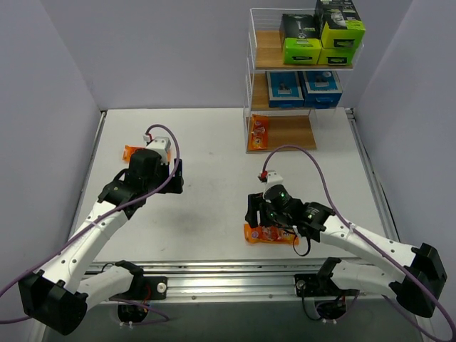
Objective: Place and organize the shaving razors onto the shelf
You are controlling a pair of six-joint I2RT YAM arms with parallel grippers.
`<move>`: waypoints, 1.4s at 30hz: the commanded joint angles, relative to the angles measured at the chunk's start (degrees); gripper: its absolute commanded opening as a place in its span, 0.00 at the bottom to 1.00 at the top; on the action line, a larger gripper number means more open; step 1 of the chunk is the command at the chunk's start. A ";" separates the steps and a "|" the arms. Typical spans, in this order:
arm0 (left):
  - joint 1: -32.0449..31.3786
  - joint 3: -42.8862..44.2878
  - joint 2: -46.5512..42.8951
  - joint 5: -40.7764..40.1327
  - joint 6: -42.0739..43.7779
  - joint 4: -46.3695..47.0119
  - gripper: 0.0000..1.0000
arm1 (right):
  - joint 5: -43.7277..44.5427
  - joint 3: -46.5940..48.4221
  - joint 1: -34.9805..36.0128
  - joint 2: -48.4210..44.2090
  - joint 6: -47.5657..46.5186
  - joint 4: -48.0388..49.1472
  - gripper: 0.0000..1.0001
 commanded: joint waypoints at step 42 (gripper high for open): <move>-0.34 2.48 0.44 3.16 0.94 -0.08 0.94 | 20.76 -11.34 10.62 10.05 25.22 2.52 0.45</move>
